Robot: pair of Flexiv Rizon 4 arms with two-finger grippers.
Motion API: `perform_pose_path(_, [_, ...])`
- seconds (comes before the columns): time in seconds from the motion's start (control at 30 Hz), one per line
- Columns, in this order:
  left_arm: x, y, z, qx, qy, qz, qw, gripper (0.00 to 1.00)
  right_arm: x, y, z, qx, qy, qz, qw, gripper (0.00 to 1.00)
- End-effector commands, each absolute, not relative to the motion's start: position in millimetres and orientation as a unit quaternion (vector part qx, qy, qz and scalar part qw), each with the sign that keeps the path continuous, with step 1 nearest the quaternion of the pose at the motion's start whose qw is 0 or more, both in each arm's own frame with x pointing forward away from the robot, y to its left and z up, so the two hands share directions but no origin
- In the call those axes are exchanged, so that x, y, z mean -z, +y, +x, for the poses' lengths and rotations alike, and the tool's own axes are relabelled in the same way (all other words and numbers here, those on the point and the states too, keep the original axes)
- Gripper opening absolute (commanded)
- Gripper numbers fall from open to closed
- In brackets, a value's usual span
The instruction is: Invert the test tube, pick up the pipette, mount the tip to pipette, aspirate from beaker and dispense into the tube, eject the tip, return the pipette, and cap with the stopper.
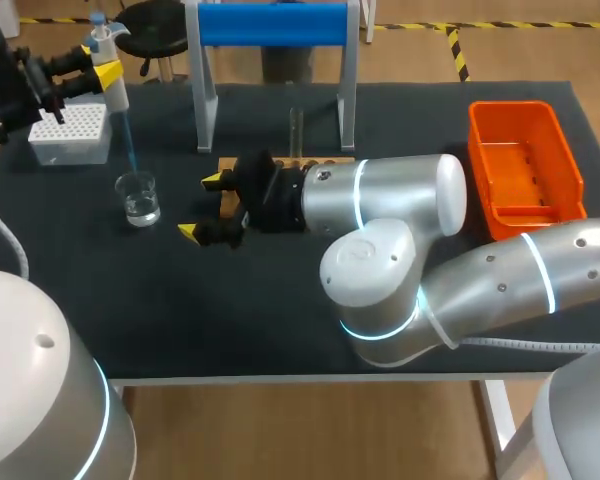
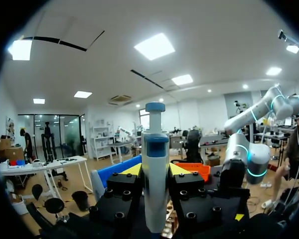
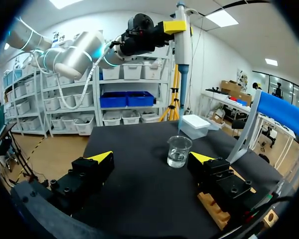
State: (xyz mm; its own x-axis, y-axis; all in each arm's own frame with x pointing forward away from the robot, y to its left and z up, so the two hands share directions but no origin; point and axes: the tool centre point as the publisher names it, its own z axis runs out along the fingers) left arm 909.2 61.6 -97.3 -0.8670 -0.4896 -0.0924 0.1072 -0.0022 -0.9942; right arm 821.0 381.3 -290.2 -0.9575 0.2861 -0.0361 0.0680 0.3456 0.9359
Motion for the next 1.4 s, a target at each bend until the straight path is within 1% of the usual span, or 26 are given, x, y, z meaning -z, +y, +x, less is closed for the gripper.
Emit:
perform_pose_path(0.03, [104.7,63.5,911.3,0.697,0.671,-0.143,0.209,0.0,290.0,382.0,820.8,-0.56,0.815,0.109,0.097,1.0])
perform_pose_path(0.43, [119.9,64.6,916.0,0.697,0.671,-0.15,0.204,0.0,290.0,382.0,820.8,-0.56,0.815,0.109,0.097,1.0])
perform_pose_path(0.87, [129.6,73.0,922.3,0.692,0.672,-0.138,0.224,0.0,290.0,382.0,820.8,-0.56,0.815,0.109,0.097,1.0])
perform_pose_path(1.4, [145.5,71.3,927.4,0.691,0.675,-0.126,0.224,0.0,290.0,382.0,820.8,-0.56,0.815,0.109,0.097,1.0])
